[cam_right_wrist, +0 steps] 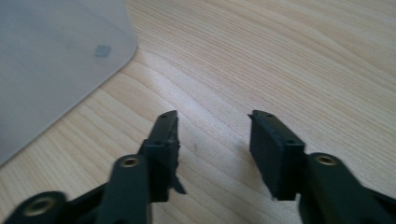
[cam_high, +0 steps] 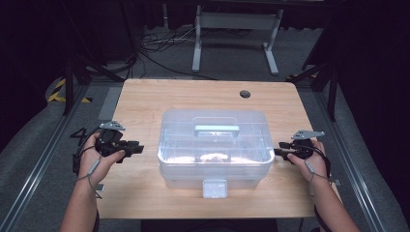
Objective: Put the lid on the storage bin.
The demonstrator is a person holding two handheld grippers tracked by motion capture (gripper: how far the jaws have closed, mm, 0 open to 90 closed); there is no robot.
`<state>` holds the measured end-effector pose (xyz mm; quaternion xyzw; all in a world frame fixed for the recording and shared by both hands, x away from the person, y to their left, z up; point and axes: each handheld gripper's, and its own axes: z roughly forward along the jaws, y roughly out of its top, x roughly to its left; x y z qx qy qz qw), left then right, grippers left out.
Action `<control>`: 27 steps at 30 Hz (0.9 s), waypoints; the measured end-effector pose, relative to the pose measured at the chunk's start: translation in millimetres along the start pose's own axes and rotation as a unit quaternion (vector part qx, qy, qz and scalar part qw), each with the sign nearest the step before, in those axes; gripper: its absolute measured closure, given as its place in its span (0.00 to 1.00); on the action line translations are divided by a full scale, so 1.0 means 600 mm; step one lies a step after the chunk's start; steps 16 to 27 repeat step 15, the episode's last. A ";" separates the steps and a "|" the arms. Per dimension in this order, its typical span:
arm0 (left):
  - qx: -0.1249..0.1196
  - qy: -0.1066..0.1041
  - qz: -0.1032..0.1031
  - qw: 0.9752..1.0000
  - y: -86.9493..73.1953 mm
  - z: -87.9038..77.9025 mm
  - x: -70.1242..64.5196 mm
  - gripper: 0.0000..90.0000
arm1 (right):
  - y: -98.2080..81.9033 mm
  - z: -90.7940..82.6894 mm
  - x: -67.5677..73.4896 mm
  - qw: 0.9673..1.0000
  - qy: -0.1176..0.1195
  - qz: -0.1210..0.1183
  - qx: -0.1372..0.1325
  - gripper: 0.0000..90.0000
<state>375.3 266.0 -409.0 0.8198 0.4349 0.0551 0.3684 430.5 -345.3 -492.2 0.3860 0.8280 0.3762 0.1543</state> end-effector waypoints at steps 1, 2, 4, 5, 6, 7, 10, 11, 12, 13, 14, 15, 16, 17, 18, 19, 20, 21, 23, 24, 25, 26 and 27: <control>0.001 -0.001 0.000 1.000 0.000 0.001 0.001 0.73 | -0.001 0.001 0.000 1.000 -0.002 -0.001 0.000 0.51; 0.000 -0.001 0.000 1.000 0.000 0.001 0.001 0.73 | -0.001 0.003 0.000 1.000 -0.005 -0.002 -0.003 0.45; 0.000 0.000 0.000 1.000 -0.001 0.002 0.002 0.70 | 0.000 0.005 -0.002 1.000 -0.011 -0.002 -0.005 0.37; 0.001 0.000 -0.001 1.000 -0.001 0.002 0.002 0.70 | 0.000 0.005 -0.003 1.000 -0.014 -0.006 -0.010 0.36; 0.000 0.001 -0.002 1.000 -0.001 0.002 0.003 0.69 | 0.001 0.005 -0.005 1.000 -0.016 -0.013 -0.016 0.33; -0.002 0.001 -0.004 1.000 -0.001 0.003 0.003 0.65 | 0.003 0.005 -0.007 0.999 -0.018 -0.016 -0.022 0.28; -0.002 0.000 -0.006 1.000 -0.002 0.004 0.004 0.63 | 0.004 0.004 -0.009 0.999 -0.020 -0.018 -0.025 0.28; -0.002 0.003 -0.005 1.000 -0.002 0.005 0.005 0.61 | 0.004 0.004 -0.009 0.999 -0.022 -0.017 -0.025 0.28; -0.002 0.004 -0.004 1.000 -0.002 0.006 0.005 0.59 | 0.005 0.004 -0.009 0.999 -0.023 -0.016 -0.026 0.28; -0.002 0.005 -0.005 1.000 -0.003 0.007 0.005 0.55 | 0.005 0.003 -0.009 0.999 -0.023 -0.015 -0.026 0.28; -0.003 0.006 -0.006 1.000 -0.003 0.008 0.006 0.54 | 0.006 0.003 -0.009 0.999 -0.024 -0.015 -0.025 0.28; -0.003 0.006 -0.006 1.000 -0.003 0.008 0.006 0.53 | 0.006 0.002 -0.008 0.999 -0.024 -0.014 -0.024 0.28; -0.003 0.006 -0.006 1.000 -0.003 0.008 0.006 0.53 | 0.006 0.002 -0.008 0.999 -0.024 -0.014 -0.024 0.28; -0.003 0.006 -0.006 1.000 -0.003 0.008 0.006 0.53 | 0.006 0.002 -0.008 0.999 -0.024 -0.014 -0.024 0.28; -0.003 0.006 -0.006 1.000 -0.003 0.008 0.006 0.53 | 0.006 0.002 -0.008 0.999 -0.024 -0.014 -0.024 0.28; -0.003 0.006 -0.006 1.000 -0.003 0.008 0.006 0.53 | 0.006 0.002 -0.008 0.999 -0.024 -0.014 -0.024 0.28; -0.003 0.006 -0.006 1.000 -0.003 0.008 0.006 0.53 | 0.006 0.002 -0.008 0.999 -0.024 -0.014 -0.024 0.28; -0.003 0.006 -0.006 1.000 -0.003 0.008 0.006 0.53 | 0.006 0.002 -0.008 0.999 -0.024 -0.014 -0.024 0.28; -0.003 0.006 -0.006 1.000 -0.003 0.008 0.006 0.53 | 0.006 0.002 -0.008 0.999 -0.024 -0.014 -0.024 0.28; -0.003 0.006 -0.006 1.000 -0.003 0.008 0.006 0.53 | 0.006 0.002 -0.008 0.999 -0.024 -0.014 -0.024 0.28; -0.003 0.006 -0.006 1.000 -0.003 0.008 0.006 0.53 | 0.006 0.002 -0.008 0.999 -0.024 -0.014 -0.024 0.28; -0.003 0.006 -0.006 1.000 -0.003 0.008 0.006 0.53 | 0.006 0.002 -0.008 0.999 -0.024 -0.014 -0.024 0.28; -0.003 0.006 -0.006 1.000 -0.003 0.008 0.006 0.53 | 0.006 0.002 -0.008 0.999 -0.024 -0.014 -0.024 0.28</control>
